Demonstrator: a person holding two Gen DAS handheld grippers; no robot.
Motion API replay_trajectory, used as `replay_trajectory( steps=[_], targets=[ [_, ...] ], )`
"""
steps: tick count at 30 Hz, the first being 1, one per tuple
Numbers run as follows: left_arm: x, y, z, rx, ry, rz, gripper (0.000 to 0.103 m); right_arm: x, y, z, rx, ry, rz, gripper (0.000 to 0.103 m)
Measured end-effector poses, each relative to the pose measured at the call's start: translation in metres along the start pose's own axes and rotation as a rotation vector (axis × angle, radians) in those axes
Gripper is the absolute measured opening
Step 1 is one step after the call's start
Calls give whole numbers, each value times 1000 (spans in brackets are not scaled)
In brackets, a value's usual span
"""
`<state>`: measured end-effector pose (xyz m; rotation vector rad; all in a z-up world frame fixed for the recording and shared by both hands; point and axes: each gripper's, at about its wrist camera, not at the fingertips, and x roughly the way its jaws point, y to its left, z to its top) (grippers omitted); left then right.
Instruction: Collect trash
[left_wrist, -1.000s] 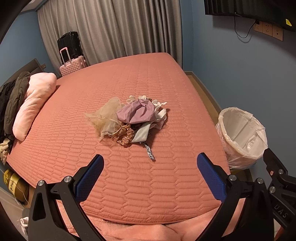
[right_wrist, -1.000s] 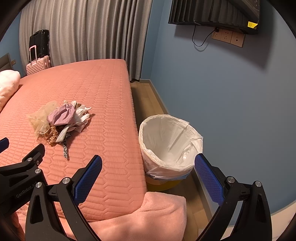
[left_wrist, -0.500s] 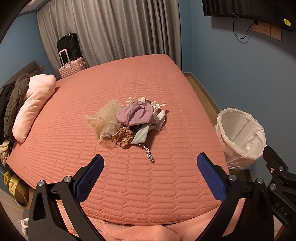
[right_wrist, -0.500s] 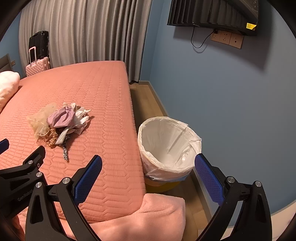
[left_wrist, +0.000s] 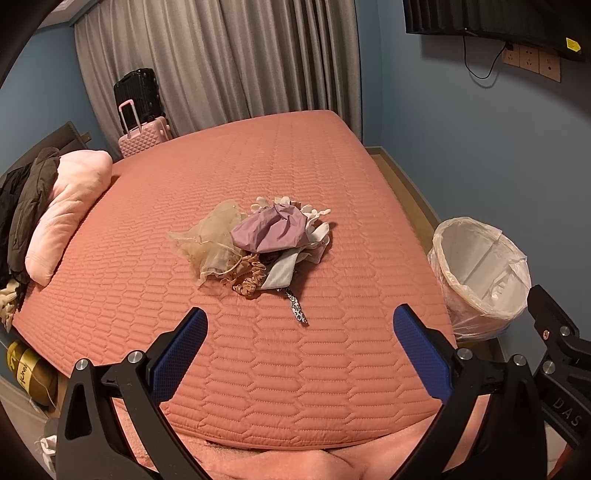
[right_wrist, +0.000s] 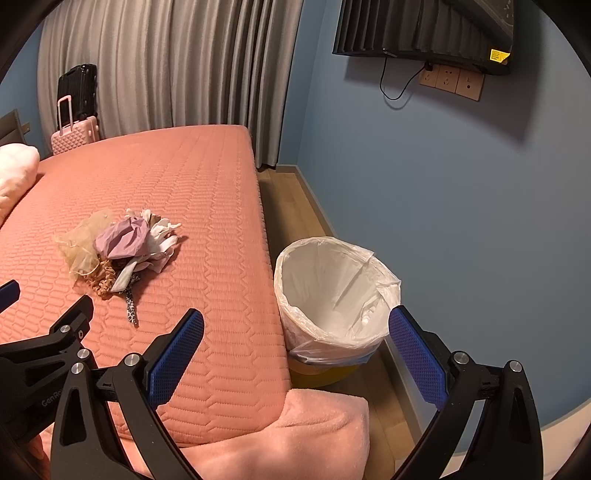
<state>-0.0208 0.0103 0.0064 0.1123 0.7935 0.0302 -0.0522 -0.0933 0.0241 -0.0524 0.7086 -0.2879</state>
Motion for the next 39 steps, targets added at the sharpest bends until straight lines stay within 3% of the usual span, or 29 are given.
replay_trajectory(
  steps=[39],
  targets=[
    [-6, -4, 7, 15, -43, -21, 96, -7, -5, 4, 15, -18, -19, 97]
  ],
)
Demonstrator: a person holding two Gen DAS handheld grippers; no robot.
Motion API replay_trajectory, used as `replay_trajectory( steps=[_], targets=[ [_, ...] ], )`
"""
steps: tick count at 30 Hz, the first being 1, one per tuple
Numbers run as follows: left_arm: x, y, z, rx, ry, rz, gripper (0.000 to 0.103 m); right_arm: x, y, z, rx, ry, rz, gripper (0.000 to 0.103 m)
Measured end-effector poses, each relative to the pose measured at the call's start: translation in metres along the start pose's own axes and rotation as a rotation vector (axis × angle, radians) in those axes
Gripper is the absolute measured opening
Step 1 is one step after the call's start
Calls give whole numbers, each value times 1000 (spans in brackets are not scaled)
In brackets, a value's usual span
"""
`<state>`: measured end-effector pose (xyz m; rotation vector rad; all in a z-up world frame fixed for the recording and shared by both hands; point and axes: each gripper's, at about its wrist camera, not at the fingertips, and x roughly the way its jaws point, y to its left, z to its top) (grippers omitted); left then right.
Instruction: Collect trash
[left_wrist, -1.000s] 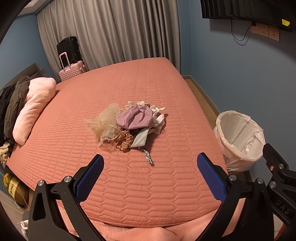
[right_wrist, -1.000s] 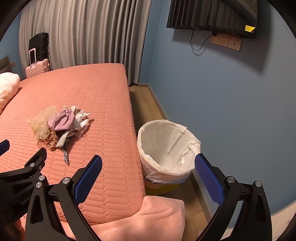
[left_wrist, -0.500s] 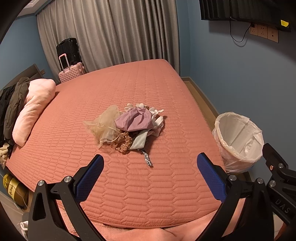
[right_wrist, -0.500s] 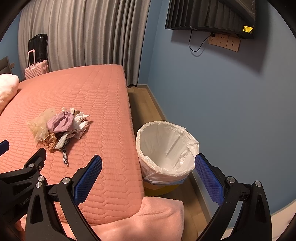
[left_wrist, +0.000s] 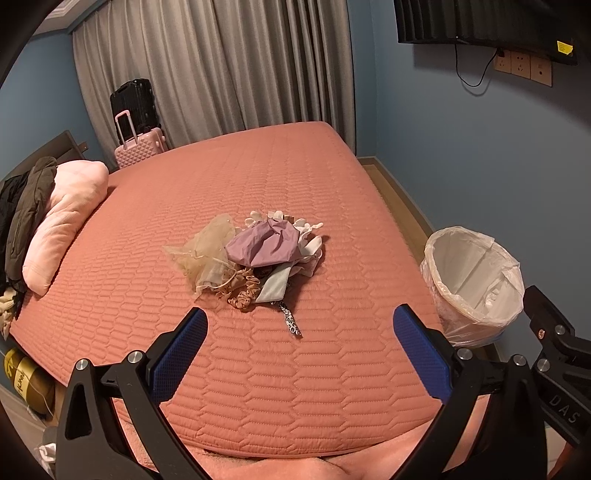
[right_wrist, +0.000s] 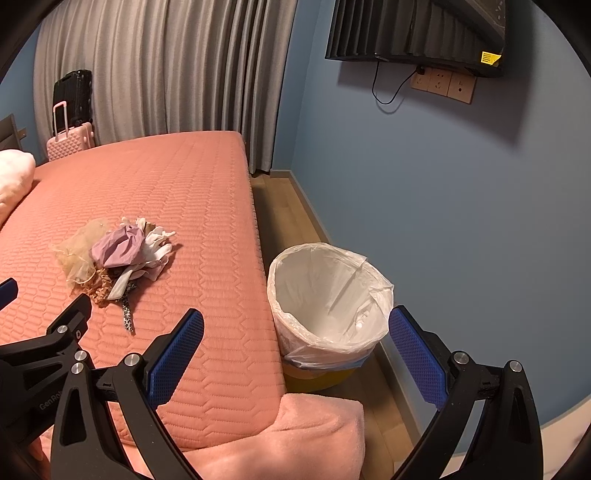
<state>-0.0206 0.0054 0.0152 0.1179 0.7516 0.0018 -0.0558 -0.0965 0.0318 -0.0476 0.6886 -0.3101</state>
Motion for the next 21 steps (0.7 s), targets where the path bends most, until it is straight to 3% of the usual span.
replay_trajectory(
  steps=[21],
  targets=[
    [15, -8, 10, -1, -30, -56, 96, 12, -14, 12, 47, 1, -41, 97]
  ],
)
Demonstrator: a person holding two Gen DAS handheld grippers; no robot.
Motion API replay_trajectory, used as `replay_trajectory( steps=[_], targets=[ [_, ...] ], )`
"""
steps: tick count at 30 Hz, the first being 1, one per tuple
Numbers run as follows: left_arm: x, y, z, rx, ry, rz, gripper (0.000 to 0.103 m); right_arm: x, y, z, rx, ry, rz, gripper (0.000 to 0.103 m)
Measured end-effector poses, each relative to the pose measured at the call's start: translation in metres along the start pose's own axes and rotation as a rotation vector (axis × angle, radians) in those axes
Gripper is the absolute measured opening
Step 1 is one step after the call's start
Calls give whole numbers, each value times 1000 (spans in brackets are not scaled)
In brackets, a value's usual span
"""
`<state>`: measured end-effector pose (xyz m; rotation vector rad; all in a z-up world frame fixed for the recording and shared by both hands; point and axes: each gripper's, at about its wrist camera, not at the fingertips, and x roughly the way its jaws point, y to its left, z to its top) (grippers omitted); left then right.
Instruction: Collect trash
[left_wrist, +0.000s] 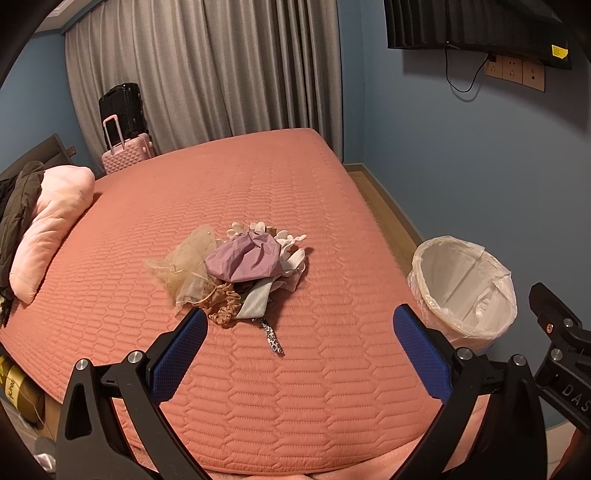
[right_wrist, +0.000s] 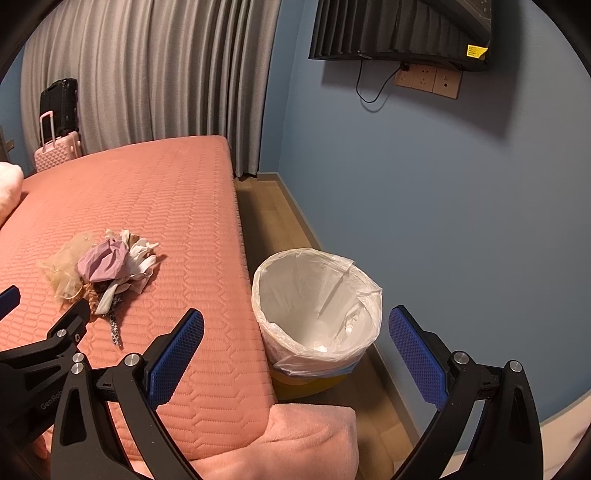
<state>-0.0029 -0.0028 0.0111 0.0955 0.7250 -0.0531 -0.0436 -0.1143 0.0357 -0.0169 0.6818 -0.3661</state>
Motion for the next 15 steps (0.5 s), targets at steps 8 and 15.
replay_trajectory(
  steps=[8, 15],
  targets=[
    [10, 6, 9, -3, -62, -52, 96, 5, 3, 10, 40, -63, 11, 97],
    [21, 24, 16, -15, -106, -74, 96, 14, 24, 18, 32, -87, 49, 97]
  ],
)
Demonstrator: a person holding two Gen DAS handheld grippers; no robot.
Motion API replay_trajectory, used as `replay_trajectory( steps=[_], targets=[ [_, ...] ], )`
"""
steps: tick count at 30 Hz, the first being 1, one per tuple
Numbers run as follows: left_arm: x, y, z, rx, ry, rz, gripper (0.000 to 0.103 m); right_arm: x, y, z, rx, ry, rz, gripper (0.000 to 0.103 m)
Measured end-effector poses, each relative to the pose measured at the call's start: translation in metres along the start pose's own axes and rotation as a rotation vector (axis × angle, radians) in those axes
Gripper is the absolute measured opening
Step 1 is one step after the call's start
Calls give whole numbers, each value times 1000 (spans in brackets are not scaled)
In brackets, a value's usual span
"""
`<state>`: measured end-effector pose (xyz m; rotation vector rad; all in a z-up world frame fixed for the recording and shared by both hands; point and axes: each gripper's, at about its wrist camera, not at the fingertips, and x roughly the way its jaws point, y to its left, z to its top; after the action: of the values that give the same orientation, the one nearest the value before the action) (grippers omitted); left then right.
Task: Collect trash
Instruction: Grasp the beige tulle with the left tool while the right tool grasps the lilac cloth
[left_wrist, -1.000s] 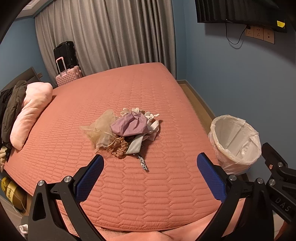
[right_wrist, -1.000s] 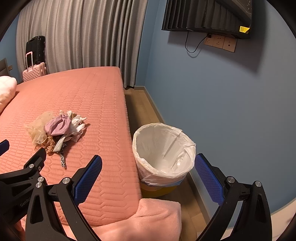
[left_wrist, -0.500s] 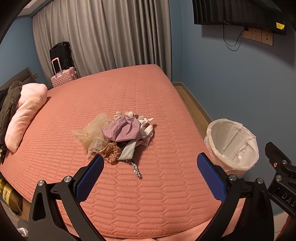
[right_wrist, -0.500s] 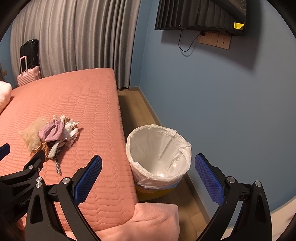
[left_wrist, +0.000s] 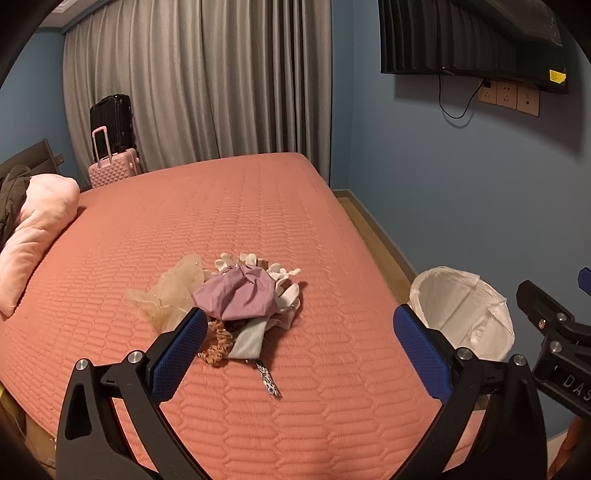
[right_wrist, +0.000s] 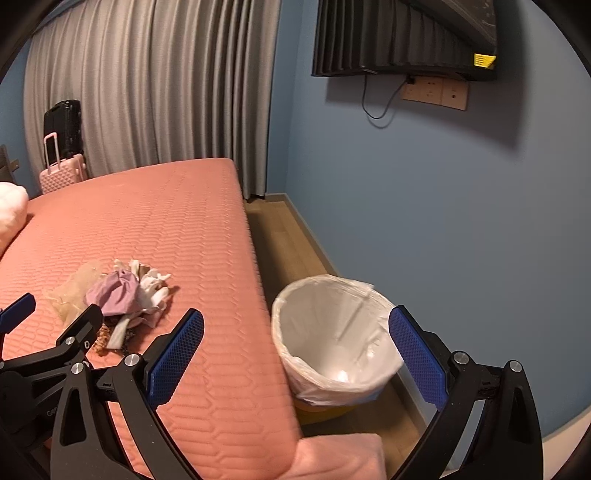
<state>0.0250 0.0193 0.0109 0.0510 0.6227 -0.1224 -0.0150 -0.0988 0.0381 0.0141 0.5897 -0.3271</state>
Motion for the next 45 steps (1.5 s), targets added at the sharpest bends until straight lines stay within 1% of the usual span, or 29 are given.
replay_trajectory(
  steps=[5, 9, 16, 19, 25, 30, 32, 34, 36, 37, 38, 39, 40, 41, 42, 43, 44, 45],
  targets=[
    [18, 28, 3, -31, 30, 30, 96, 9, 25, 3, -11, -5, 43, 97],
    [33, 59, 3, -85, 57, 52, 96, 17, 44, 4, -12, -8, 88, 97],
    [66, 114, 2, -127, 91, 125, 96, 39, 84, 9, -1, 3, 179, 97],
    [79, 134, 1, -148, 101, 137, 96, 53, 105, 11, -6, 26, 221, 97],
    [116, 175, -2, -223, 157, 129, 96, 91, 153, 14, -32, 76, 263, 97],
    [141, 196, -5, -277, 190, 98, 96, 126, 188, 16, -45, 108, 306, 97],
    [152, 204, -9, -302, 208, 98, 96, 138, 198, 17, -44, 127, 323, 97],
    [160, 210, -11, -342, 226, 77, 95, 151, 208, 17, -41, 149, 337, 97],
    [166, 214, -13, -373, 234, 56, 87, 166, 218, 15, -34, 182, 359, 97],
    [169, 215, -13, -379, 239, 28, 78, 172, 223, 14, -28, 194, 368, 97],
    [172, 217, -12, -376, 242, 17, 71, 179, 227, 13, -25, 206, 374, 97],
    [174, 217, -12, -369, 248, 4, 69, 185, 231, 11, -28, 213, 371, 97],
    [175, 217, -11, -363, 248, -5, 64, 191, 236, 10, -34, 223, 369, 96],
    [176, 217, -11, -356, 244, -9, 56, 195, 239, 9, -38, 229, 370, 94],
    [177, 217, -11, -350, 244, -24, 52, 200, 244, 8, -47, 241, 373, 89],
    [177, 216, -10, -348, 246, -42, 44, 204, 248, 6, -58, 254, 376, 79],
    [178, 218, -9, -348, 247, -54, 36, 207, 251, 5, -66, 264, 379, 76],
    [178, 218, -8, -348, 249, -67, 32, 211, 255, 4, -77, 281, 383, 68]
  ],
)
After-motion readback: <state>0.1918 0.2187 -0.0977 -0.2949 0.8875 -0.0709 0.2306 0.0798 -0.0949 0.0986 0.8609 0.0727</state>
